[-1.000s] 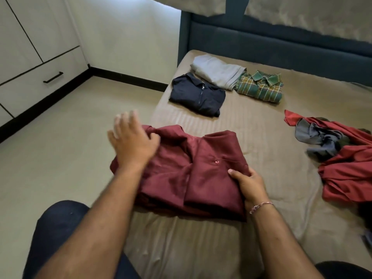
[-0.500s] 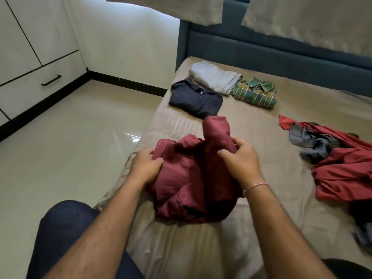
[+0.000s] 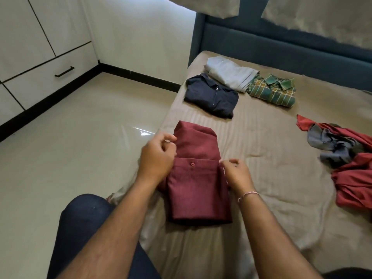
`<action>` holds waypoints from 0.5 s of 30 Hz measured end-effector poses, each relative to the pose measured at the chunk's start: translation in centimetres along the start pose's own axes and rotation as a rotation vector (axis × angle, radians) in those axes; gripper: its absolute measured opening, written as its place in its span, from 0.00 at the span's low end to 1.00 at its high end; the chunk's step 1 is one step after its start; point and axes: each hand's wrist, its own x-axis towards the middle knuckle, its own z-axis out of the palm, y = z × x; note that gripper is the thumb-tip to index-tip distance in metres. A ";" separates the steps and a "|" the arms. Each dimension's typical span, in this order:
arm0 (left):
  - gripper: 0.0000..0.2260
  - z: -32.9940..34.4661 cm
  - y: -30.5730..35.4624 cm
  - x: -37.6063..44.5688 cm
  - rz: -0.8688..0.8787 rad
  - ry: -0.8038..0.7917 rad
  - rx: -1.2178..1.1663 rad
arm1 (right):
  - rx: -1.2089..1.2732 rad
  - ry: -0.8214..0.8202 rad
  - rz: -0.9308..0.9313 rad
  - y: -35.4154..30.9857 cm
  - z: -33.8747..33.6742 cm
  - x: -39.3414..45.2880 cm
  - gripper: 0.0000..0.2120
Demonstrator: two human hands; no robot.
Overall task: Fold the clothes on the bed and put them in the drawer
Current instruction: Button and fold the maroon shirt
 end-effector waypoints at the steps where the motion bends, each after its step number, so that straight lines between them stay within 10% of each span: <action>1: 0.07 0.4 0.4 0.0 -0.083 -0.208 -0.017 | 0.012 -0.083 0.044 0.7 -0.1 0.4 0.32; 4: 0.06 0.7 0.2 0.0 -0.313 -0.531 0.057 | 0.204 -0.298 0.122 0.0 0.2 -0.8 0.19; 8: 0.14 0.4 0.1 0.2 -0.458 -0.400 -0.123 | 0.379 -0.505 0.168 -2.4 0.9 -2.1 0.12; 15: 0.29 3.2 1.3 1.4 -0.533 -0.403 -0.833 | -0.219 -0.162 -0.657 -9.0 -1.2 -3.1 0.14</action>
